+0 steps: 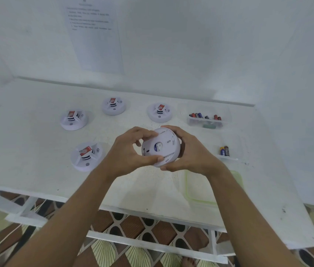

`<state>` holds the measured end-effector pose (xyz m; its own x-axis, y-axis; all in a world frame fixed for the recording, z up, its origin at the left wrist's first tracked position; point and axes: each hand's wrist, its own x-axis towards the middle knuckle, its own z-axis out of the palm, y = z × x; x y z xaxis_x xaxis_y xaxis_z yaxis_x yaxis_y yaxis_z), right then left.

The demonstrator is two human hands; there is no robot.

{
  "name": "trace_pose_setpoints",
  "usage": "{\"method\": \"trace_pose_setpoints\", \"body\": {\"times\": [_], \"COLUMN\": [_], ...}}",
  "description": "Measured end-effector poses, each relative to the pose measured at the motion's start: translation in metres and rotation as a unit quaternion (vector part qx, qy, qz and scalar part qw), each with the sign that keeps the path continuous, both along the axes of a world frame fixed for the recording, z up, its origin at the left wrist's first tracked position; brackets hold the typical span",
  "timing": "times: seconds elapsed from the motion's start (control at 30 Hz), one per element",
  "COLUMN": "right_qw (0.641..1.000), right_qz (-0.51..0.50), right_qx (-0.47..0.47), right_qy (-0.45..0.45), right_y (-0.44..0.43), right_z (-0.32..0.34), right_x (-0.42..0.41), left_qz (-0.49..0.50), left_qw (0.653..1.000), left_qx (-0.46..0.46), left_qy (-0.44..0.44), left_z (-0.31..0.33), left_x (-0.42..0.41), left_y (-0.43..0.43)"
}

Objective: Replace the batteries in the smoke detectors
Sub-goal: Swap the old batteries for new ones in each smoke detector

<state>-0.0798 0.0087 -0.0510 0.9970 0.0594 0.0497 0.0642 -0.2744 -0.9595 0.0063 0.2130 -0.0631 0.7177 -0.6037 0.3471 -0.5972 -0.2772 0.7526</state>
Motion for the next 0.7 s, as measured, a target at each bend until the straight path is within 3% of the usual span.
{"method": "trace_pose_setpoints", "body": {"times": [0.33, 0.7], "right_qw": [1.0, 1.0], "right_qz": [-0.001, -0.013], "right_qx": [0.01, -0.028], "right_qy": [0.001, -0.008], "right_y": [0.001, -0.002], "right_z": [-0.001, -0.004], "right_x": [0.001, 0.003], "left_qz": [0.007, 0.033], "left_qw": [0.999, 0.999], "left_qx": [0.004, -0.029], "left_qy": [-0.052, -0.03], "left_z": [0.002, -0.001], "left_x": [0.001, -0.004], "left_y": [-0.005, -0.013]}}
